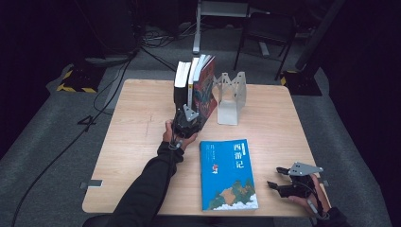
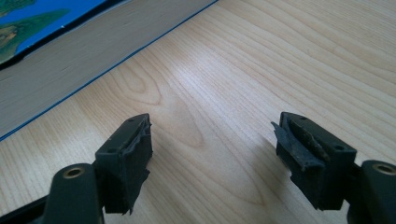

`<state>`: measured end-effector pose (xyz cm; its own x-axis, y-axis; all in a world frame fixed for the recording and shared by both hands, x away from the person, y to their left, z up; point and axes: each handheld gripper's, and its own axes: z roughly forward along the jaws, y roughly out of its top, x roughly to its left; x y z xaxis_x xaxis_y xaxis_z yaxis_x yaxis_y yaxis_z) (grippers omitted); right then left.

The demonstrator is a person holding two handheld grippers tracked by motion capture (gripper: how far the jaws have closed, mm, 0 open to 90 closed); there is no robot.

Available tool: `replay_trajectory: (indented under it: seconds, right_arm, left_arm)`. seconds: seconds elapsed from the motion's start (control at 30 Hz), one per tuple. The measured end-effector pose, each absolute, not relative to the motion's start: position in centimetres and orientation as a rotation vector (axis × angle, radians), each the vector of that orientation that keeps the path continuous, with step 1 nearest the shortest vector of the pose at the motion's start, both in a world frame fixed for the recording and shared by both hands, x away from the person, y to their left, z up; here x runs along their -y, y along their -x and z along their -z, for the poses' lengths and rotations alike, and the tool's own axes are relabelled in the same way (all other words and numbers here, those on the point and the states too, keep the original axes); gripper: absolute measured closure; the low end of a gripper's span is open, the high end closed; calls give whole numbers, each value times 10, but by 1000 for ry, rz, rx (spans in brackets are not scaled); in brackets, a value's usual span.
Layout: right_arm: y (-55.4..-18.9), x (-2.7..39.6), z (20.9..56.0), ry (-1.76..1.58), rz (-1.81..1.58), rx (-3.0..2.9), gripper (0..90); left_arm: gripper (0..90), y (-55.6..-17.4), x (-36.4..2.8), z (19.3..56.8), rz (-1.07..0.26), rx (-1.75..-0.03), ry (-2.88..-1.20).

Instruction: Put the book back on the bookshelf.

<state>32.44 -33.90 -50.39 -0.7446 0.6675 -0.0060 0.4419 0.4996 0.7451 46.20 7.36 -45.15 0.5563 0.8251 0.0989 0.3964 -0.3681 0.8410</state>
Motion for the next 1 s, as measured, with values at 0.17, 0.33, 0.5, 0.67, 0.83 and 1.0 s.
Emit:
replay_trajectory:
  seconds: [0.17,0.33,0.5,0.67,0.83,1.0]
  right_arm:
    - [-324,339,504,-934,-1094,-2453,265]
    - [-324,339,504,-935,-1093,-2453,264]
    - [-324,339,504,-935,-1093,-2453,264]
    - [-324,339,504,-940,-1089,-2452,265]
    - [-324,339,504,-942,-1089,-2449,264]
    - [-324,339,504,-942,-1089,-2448,265]
  left_arm:
    - [610,-453,-81,452,-671,-912,-2023]
    - [606,-445,-89,453,-652,-872,-2064]
    - [588,-433,-97,455,-622,-811,-2116]
    - [572,-422,-103,457,-581,-752,-2163]
    - [561,-417,-110,461,-562,-736,-2189]
    - [518,-410,-114,463,-533,-696,-2224]
